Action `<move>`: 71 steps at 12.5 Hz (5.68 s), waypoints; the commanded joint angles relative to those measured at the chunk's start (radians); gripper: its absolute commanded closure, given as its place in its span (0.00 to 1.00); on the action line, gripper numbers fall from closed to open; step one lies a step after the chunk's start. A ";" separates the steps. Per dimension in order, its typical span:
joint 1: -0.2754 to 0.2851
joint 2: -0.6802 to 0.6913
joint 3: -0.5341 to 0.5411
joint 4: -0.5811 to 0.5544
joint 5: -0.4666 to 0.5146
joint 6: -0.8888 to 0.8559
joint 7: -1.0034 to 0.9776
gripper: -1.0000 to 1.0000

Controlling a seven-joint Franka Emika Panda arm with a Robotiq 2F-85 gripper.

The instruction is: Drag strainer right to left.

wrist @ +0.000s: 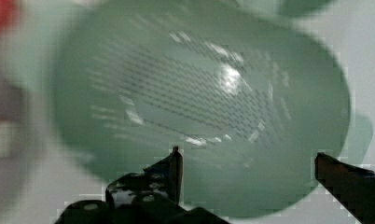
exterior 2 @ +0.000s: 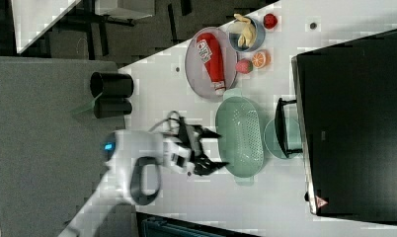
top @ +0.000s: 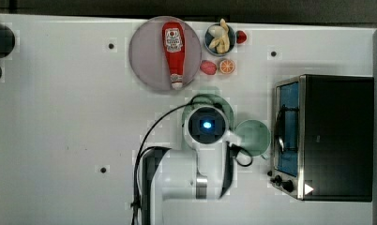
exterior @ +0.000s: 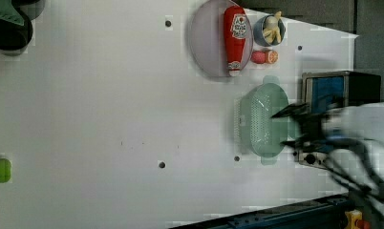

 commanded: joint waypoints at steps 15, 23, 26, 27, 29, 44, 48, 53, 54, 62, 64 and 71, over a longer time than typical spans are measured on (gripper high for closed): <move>0.068 0.282 0.085 0.000 0.021 0.438 0.301 0.00; 0.200 0.304 0.089 0.049 0.169 0.354 0.350 0.00; 0.261 0.328 0.096 0.096 0.204 0.329 0.485 0.00; 0.285 0.338 0.096 0.113 0.204 0.328 0.526 0.00; 0.328 0.360 0.097 0.145 0.205 0.324 0.597 0.00; 0.554 0.522 0.119 0.431 0.311 0.253 0.736 0.00; 0.596 0.554 0.119 0.486 0.325 0.254 0.807 0.00; 0.646 0.603 0.119 0.562 0.325 0.257 0.863 0.00; 0.653 0.614 0.119 0.579 0.325 0.256 0.863 0.00; 0.667 0.447 0.011 0.598 0.313 0.061 0.612 0.00; 0.659 0.309 -0.075 0.599 0.311 -0.077 0.404 0.00; 0.627 -0.137 -0.501 0.631 0.082 -0.552 -0.155 0.00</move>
